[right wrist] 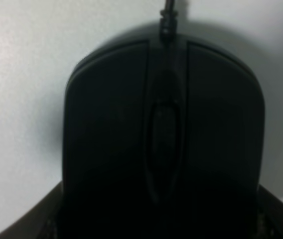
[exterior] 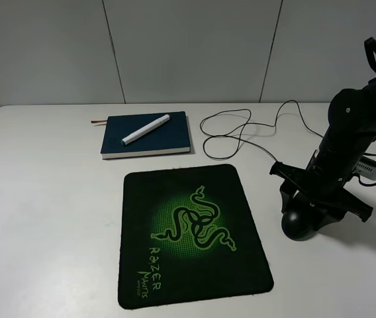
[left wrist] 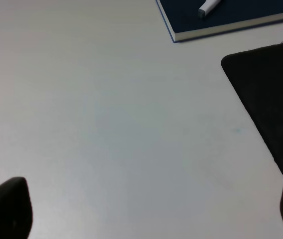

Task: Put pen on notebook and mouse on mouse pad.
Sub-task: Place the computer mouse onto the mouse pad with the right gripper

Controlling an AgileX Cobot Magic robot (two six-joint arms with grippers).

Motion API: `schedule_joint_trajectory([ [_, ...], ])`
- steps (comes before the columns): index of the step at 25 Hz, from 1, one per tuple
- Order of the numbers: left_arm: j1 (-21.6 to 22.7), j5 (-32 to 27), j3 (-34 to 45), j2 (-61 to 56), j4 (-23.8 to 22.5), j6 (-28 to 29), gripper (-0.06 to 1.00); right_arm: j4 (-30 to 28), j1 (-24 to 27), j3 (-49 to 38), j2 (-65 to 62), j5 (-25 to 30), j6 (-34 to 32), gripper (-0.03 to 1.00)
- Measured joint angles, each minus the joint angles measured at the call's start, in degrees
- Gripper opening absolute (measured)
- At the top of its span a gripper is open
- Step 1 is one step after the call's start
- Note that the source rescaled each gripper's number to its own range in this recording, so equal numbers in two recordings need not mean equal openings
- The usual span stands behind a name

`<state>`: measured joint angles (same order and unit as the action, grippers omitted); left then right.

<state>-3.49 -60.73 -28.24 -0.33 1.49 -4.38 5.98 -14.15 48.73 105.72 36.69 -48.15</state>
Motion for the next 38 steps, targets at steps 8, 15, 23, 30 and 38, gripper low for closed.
schedule_joint_trajectory([
  [8, 0.0, 0.0, 0.0, 0.0, 0.0, 0.0, 1.00, -0.3, 0.0, 0.1, -6.3, 3.3, 1.8, 0.00],
  [15, 0.0, 0.0, 0.0, 0.0, 0.0, 0.0, 1.00, 0.1, -4.9, 0.3, -11.3, 6.5, 1.9, 0.00],
  [23, 0.0, 0.0, 0.0, 0.0, 0.0, 0.0, 1.00, 0.3, -14.6, 4.6, -11.3, 8.9, -2.1, 0.00],
  [30, 0.0, 0.0, 0.0, 0.0, 0.0, 0.0, 1.00, 0.4, -23.0, 8.3, -9.3, 8.9, -7.0, 0.00],
  [38, 0.0, 0.0, 0.0, 0.0, 0.0, 0.0, 1.00, 0.3, -30.6, 14.3, -2.1, 8.6, -11.5, 0.00],
])
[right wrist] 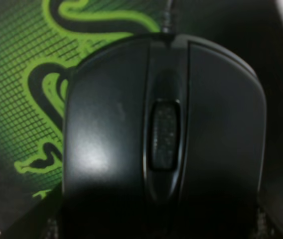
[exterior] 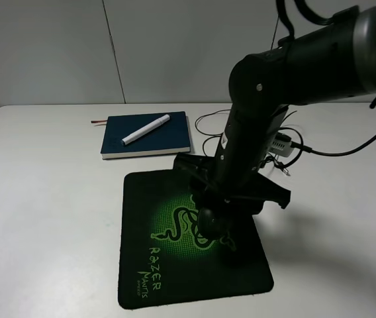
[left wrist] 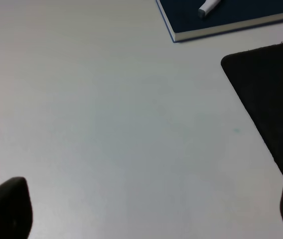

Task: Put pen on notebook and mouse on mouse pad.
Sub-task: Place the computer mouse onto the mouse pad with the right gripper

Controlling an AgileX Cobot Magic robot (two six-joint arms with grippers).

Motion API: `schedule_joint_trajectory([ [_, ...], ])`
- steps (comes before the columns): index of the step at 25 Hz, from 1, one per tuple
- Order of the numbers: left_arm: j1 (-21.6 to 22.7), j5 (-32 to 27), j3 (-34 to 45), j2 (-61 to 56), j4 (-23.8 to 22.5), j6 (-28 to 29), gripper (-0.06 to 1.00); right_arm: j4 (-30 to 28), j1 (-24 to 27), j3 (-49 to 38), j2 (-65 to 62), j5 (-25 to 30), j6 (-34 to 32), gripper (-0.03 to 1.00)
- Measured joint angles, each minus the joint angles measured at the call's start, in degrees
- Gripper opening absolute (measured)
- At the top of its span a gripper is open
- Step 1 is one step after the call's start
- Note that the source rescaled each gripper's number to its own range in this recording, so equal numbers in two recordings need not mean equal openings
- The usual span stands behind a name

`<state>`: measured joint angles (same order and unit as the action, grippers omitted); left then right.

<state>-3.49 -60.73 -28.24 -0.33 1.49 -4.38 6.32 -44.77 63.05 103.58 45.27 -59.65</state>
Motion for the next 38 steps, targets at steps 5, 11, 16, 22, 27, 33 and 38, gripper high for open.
schedule_joint_trajectory([
  [5, 0.0, 0.0, 0.0, 0.0, 0.0, 0.0, 1.00, 0.9, -2.6, 1.9, 3.4, -2.0, -1.4, 0.00],
  [11, 0.0, 0.0, 0.0, 0.0, 0.0, 0.0, 1.00, 1.3, -2.9, 2.5, 5.5, -3.4, -1.6, 0.00],
  [16, 0.0, 0.0, 0.0, 0.0, 0.0, 0.0, 1.00, 1.4, -3.2, 2.6, 7.1, -4.2, -1.6, 0.00],
  [22, 0.0, 0.0, 0.0, 0.0, 0.0, 0.0, 1.00, 1.2, -3.3, 2.6, 7.6, -6.4, -1.6, 0.00],
  [27, 0.0, 0.0, 0.0, 0.0, 0.0, 0.0, 1.00, 0.6, -3.3, 2.6, 8.0, -6.4, -1.6, 0.00],
  [33, 0.0, 0.0, 0.0, 0.0, 0.0, 0.0, 1.00, 0.2, -3.3, 2.6, 8.0, -6.5, -0.9, 0.60],
  [38, 0.0, 0.0, 0.0, 0.0, 0.0, 0.0, 1.00, 0.1, -3.3, 2.6, 8.0, -7.1, 2.3, 0.97],
])
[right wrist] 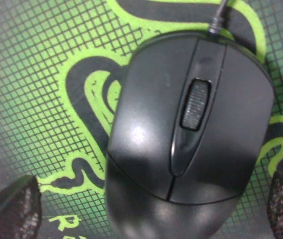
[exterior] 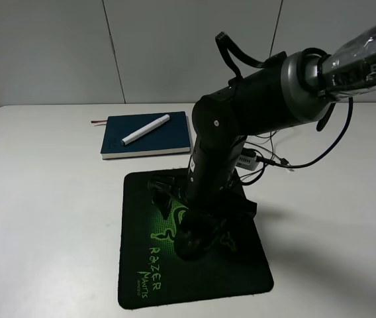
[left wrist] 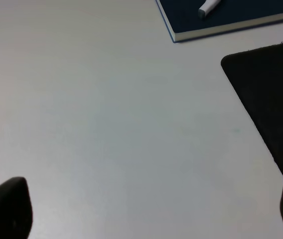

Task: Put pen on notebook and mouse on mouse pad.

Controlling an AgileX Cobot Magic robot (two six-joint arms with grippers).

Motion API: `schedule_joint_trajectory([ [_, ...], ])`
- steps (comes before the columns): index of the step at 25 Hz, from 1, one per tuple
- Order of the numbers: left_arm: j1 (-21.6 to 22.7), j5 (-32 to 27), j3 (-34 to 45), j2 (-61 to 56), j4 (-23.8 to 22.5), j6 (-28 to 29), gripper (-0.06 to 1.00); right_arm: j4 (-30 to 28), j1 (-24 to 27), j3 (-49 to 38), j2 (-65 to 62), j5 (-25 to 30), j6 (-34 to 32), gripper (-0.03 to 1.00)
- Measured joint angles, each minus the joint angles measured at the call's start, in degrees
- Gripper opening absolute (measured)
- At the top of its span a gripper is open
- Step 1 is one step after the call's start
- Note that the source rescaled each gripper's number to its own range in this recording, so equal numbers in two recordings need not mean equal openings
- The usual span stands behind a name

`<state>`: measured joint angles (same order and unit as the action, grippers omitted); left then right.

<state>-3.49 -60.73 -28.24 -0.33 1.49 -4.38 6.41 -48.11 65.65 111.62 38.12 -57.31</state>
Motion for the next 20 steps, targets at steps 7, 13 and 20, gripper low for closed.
schedule_joint_trajectory([
  [7, 0.0, 0.0, 0.0, 0.0, 0.0, 0.0, 1.00, -0.1, 0.0, 0.0, -0.6, 1.0, 1.5, 1.00],
  [13, 0.0, 0.0, 0.0, 0.0, 0.0, 0.0, 1.00, -0.7, 0.0, 0.0, -4.5, 5.6, 4.8, 1.00],
  [20, 0.0, 0.0, 0.0, 0.0, 0.0, 0.0, 1.00, -1.5, 0.0, 0.0, -11.6, 12.2, 9.4, 1.00],
])
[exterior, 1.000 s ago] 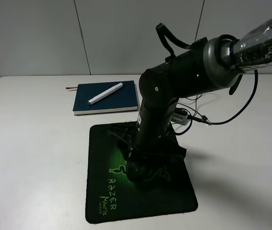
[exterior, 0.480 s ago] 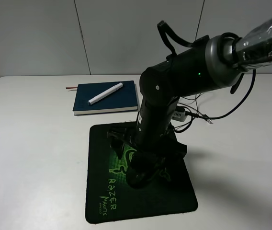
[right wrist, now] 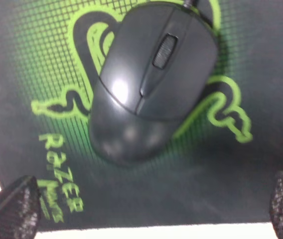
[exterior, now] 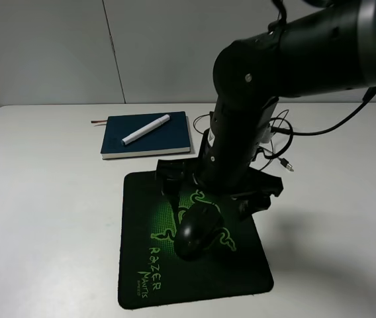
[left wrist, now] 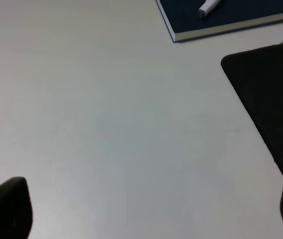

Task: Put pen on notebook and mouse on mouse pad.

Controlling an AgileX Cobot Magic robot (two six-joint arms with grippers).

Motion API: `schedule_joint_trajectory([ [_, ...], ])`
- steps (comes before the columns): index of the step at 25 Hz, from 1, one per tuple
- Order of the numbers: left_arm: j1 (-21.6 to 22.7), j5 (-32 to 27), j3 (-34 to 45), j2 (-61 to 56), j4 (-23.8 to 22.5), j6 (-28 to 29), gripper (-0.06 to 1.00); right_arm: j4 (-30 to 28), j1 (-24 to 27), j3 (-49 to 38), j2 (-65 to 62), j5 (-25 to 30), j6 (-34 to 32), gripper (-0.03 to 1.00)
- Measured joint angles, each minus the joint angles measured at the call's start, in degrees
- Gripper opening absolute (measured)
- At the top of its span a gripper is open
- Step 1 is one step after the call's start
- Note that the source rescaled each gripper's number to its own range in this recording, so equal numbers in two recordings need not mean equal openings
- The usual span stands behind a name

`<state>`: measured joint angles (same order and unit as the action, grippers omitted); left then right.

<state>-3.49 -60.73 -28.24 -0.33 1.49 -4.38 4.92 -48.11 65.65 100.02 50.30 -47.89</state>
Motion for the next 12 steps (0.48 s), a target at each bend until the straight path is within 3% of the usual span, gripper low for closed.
schedule_joint_trajectory([
  [12, 0.0, 0.0, 0.0, 0.0, 0.0, 0.0, 1.00, -2.6, 0.0, 0.2, -13.2, 18.2, 15.4, 1.00],
])
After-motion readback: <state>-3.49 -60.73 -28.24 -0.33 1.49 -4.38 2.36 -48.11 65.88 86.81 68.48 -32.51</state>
